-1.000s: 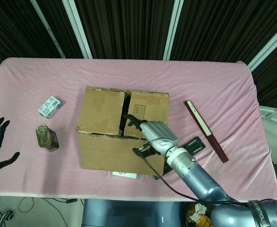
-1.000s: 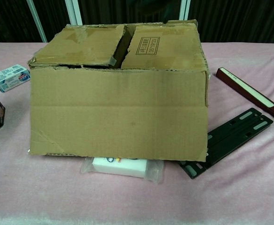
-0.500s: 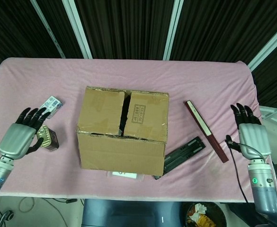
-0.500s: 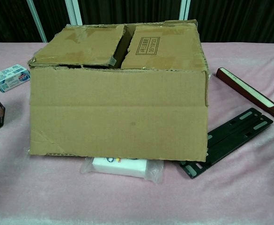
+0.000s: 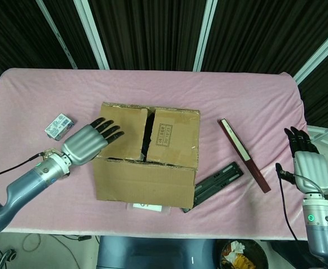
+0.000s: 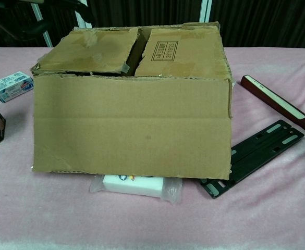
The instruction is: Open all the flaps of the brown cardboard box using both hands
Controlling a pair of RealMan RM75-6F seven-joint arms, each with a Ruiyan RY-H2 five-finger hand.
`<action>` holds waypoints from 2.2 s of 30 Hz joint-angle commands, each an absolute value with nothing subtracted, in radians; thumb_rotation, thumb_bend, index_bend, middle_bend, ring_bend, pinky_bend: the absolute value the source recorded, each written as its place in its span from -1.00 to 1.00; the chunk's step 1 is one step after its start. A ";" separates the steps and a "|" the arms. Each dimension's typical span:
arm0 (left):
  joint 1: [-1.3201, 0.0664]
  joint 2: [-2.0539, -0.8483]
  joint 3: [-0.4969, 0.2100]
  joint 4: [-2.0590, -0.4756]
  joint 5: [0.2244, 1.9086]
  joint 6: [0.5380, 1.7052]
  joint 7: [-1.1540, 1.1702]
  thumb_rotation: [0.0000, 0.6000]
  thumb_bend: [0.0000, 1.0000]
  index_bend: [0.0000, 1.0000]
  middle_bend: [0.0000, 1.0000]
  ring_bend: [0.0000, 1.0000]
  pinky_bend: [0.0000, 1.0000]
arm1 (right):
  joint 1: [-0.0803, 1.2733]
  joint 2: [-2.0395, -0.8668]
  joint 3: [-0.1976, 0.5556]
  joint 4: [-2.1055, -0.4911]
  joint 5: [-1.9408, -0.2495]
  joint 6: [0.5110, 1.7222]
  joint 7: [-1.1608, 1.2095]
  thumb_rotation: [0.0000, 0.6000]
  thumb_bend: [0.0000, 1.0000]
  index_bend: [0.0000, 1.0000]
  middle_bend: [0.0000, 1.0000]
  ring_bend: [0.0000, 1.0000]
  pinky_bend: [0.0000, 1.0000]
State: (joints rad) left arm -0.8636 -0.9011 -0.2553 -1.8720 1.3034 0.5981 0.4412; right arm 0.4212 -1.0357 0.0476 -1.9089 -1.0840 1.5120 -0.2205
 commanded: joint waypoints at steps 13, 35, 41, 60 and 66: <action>-1.153 -1.163 -0.213 -1.668 1.176 0.480 0.578 1.00 0.63 -0.56 -0.48 -0.61 -0.49 | 0.374 -1.046 0.109 -1.893 -1.094 1.466 -0.193 1.00 -0.23 -1.00 -0.87 -0.97 -0.53; -1.204 -1.082 -0.175 -1.691 1.158 0.589 0.544 1.00 0.72 -0.28 -0.02 -0.24 -0.17 | 0.333 -1.054 0.158 -1.886 -1.109 1.424 -0.199 1.00 -0.23 -1.00 -0.87 -0.97 -0.53; -1.183 -0.990 -0.168 -1.755 1.185 0.613 0.526 1.00 0.72 -0.26 0.00 -0.22 -0.15 | 0.325 -1.056 0.168 -1.887 -1.110 1.418 -0.201 1.00 -0.23 -1.00 -0.87 -0.97 -0.53; -0.983 -0.654 -0.134 -1.936 1.341 0.772 0.418 1.00 0.72 -0.26 0.00 -0.22 -0.14 | 0.307 -1.067 0.180 -1.905 -1.136 1.406 -0.224 1.00 -0.23 -1.00 -0.87 -0.97 -0.53; -0.896 -0.595 -0.114 -1.942 1.386 0.838 0.369 1.00 0.72 -0.26 0.00 -0.22 -0.14 | 0.303 -1.070 0.179 -1.910 -1.146 1.401 -0.230 1.00 -0.23 -1.00 -0.87 -0.97 -0.53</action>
State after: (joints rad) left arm -0.9190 -0.6134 -0.1226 -1.9390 1.3705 0.8176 0.3868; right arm 0.3036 -1.0702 0.1792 -1.9096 -1.1460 1.4014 -0.2294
